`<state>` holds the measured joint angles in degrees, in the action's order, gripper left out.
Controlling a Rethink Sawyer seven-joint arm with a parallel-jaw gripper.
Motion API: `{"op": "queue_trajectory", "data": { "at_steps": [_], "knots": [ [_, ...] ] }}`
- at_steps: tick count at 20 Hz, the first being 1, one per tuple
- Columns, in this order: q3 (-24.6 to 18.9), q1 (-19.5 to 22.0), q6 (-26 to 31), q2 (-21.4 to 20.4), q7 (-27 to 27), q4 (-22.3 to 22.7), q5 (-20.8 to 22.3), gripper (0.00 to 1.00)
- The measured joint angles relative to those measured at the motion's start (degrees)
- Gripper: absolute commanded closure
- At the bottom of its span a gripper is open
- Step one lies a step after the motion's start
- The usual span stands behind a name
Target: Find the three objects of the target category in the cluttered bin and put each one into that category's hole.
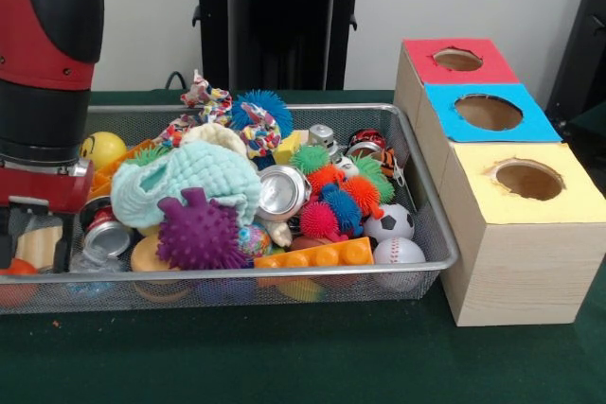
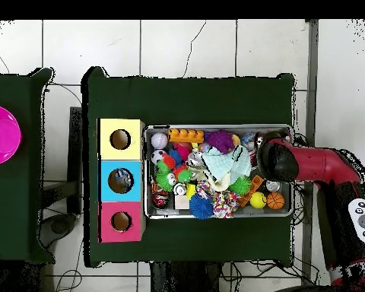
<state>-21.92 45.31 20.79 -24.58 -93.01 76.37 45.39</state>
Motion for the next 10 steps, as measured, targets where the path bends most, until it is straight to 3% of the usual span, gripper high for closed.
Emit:
{"op": "queue_trajectory", "data": {
  "at_steps": [5,10],
  "knots": [
    [-0.41,0.32,-2.42,-0.19,0.00,0.69,-0.14,0.00],
    [-0.54,0.49,2.59,0.35,0.00,0.76,-4.12,0.00]
  ]
}}
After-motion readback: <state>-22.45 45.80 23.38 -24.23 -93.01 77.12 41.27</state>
